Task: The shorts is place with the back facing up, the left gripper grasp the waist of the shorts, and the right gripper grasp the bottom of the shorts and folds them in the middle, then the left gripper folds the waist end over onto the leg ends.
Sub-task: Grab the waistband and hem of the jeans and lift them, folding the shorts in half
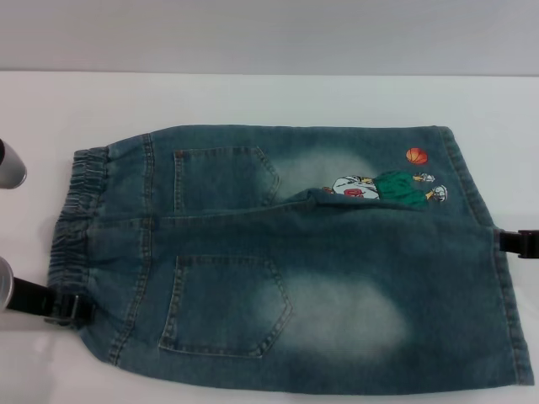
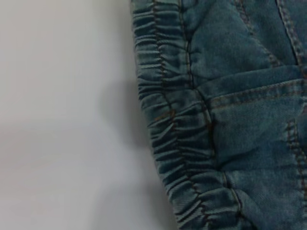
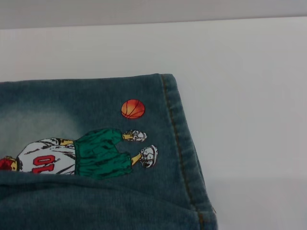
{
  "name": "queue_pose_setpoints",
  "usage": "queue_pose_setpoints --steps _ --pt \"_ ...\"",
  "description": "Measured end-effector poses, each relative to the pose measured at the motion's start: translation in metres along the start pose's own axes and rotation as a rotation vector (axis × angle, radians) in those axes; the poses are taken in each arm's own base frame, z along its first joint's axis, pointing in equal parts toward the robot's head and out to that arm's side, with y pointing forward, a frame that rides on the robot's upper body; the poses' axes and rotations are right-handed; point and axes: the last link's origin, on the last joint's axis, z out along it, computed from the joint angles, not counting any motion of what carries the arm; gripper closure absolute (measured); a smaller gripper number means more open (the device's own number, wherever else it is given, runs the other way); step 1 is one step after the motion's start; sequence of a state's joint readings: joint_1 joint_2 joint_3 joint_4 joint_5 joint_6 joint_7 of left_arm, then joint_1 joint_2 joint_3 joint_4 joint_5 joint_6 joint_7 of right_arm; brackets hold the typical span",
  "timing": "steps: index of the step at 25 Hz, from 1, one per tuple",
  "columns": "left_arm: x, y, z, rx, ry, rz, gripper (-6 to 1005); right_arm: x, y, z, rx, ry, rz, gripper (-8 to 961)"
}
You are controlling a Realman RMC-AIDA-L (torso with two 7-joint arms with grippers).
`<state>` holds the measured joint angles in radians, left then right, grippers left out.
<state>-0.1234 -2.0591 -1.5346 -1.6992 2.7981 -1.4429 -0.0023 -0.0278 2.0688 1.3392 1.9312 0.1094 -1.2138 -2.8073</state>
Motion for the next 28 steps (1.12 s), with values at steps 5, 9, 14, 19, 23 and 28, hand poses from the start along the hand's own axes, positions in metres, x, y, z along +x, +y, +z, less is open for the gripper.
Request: queue_pose_setpoints --steps 5,9,14,19,23,28 --pt "0.003 0.003 -0.002 -0.003 0.004 0.013 438 0.001 0.000 0.001 0.001 0.003 0.001 372" --pt "0.006 0.006 -0.003 -0.006 0.002 0.024 511 0.003 -0.001 0.001 0.001 0.015 0.005 372" --pt "0.008 0.008 -0.005 -0.007 0.003 0.030 549 0.011 -0.003 -0.001 0.011 0.066 0.009 371" --pt "0.008 0.009 -0.006 -0.006 0.002 0.031 572 0.020 -0.002 -0.003 0.004 0.128 0.019 371" --pt "0.009 0.012 -0.006 -0.007 0.002 0.043 591 0.032 0.003 -0.004 -0.016 0.193 0.018 371" --pt "0.010 0.013 -0.006 -0.008 0.003 0.048 655 0.039 0.005 -0.004 -0.012 0.232 0.014 371"
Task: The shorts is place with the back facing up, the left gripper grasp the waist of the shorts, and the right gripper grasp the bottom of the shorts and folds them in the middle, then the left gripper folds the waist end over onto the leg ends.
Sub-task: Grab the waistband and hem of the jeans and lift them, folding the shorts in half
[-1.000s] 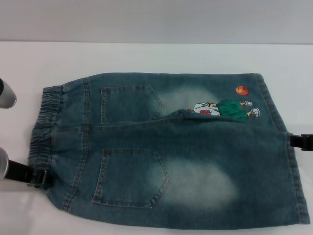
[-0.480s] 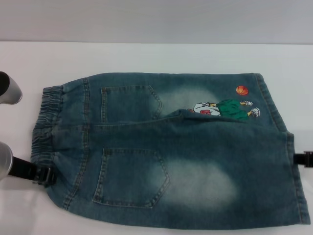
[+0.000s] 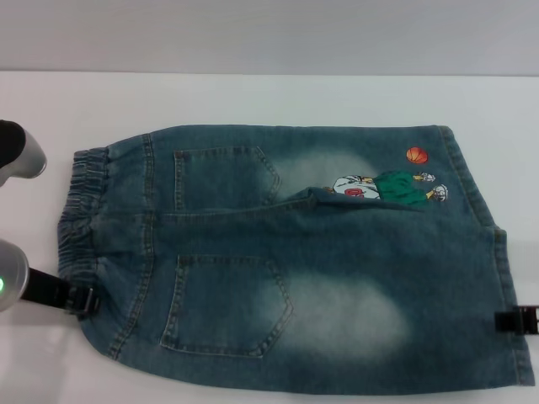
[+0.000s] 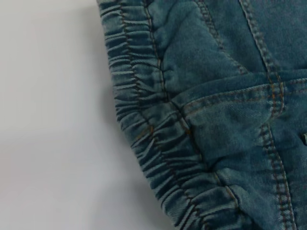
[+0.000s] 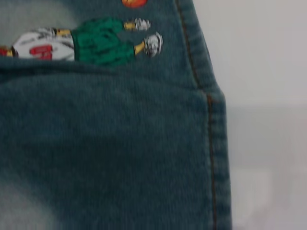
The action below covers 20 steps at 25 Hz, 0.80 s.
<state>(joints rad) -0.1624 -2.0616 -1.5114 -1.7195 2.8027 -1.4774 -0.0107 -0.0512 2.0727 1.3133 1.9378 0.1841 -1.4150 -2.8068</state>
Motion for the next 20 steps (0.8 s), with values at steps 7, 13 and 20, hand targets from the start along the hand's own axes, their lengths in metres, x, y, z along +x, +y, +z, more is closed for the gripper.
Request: queue_pose_setpoints --steps 7,13,20 --pt "0.003 0.002 0.001 -0.004 -0.001 0.011 711 0.008 -0.002 0.000 0.015 0.050 0.006 371" --pt "0.007 0.004 0.000 -0.007 0.006 0.022 760 0.011 0.001 0.001 -0.004 0.069 0.006 372" --pt "0.011 0.005 0.000 -0.008 0.012 0.024 771 0.016 0.001 0.003 -0.005 0.099 0.009 372"
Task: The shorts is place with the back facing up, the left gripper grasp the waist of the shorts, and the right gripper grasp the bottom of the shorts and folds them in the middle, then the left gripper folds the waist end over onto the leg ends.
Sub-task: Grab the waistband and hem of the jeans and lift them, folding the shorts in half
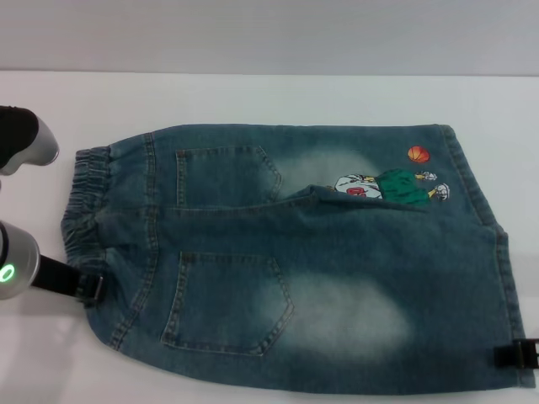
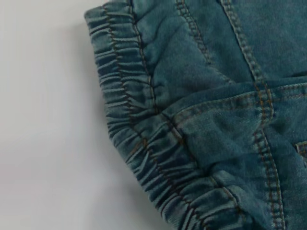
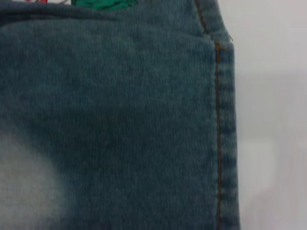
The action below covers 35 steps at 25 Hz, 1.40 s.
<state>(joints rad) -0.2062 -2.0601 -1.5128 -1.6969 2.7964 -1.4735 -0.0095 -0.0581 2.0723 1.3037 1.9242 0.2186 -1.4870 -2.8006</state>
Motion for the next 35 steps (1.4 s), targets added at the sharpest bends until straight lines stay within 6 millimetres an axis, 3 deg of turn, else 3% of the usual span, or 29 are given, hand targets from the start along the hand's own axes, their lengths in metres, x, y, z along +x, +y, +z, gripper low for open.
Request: queue_pose_setpoints --steps 11,27,35 --pt "0.005 0.001 0.002 0.000 -0.002 0.010 773 0.005 -0.009 -0.002 0.041 0.037 0.009 372" --pt "0.005 0.001 0.002 -0.002 -0.001 0.015 773 0.001 0.006 0.004 -0.038 0.025 0.001 390" --pt "0.006 0.002 0.003 -0.003 0.001 0.020 774 -0.002 0.007 0.004 -0.048 0.013 -0.004 649"
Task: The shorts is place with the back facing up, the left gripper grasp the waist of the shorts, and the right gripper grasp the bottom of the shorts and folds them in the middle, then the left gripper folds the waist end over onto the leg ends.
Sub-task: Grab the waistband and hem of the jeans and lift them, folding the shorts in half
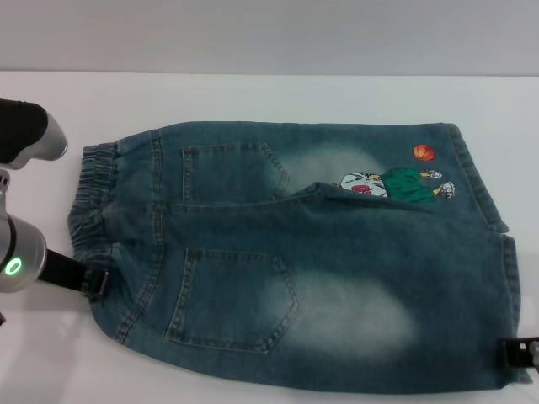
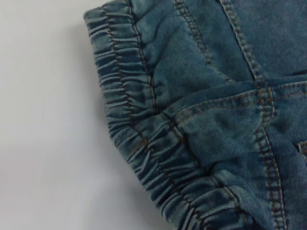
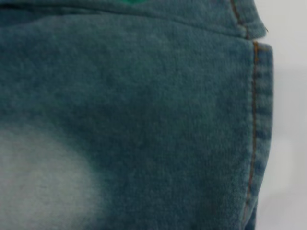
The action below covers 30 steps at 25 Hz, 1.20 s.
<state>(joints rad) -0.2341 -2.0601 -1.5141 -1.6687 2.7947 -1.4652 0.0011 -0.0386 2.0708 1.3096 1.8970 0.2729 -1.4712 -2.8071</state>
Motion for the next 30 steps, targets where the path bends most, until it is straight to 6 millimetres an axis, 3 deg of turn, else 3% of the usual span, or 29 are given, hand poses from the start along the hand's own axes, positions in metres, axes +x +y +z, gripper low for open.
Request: queue_pose_setpoints --steps 11,22,30 --pt "0.002 0.000 0.000 -0.001 0.012 -0.001 774 -0.008 0.005 -0.006 -0.020 -0.060 -0.062 954" --pt "0.009 -0.009 -0.004 0.008 0.088 -0.040 773 -0.035 0.011 -0.011 -0.066 -0.282 -0.090 925" --pt "0.019 -0.023 -0.008 0.027 0.220 -0.081 773 -0.066 -0.006 -0.018 0.010 -0.529 -0.104 904"
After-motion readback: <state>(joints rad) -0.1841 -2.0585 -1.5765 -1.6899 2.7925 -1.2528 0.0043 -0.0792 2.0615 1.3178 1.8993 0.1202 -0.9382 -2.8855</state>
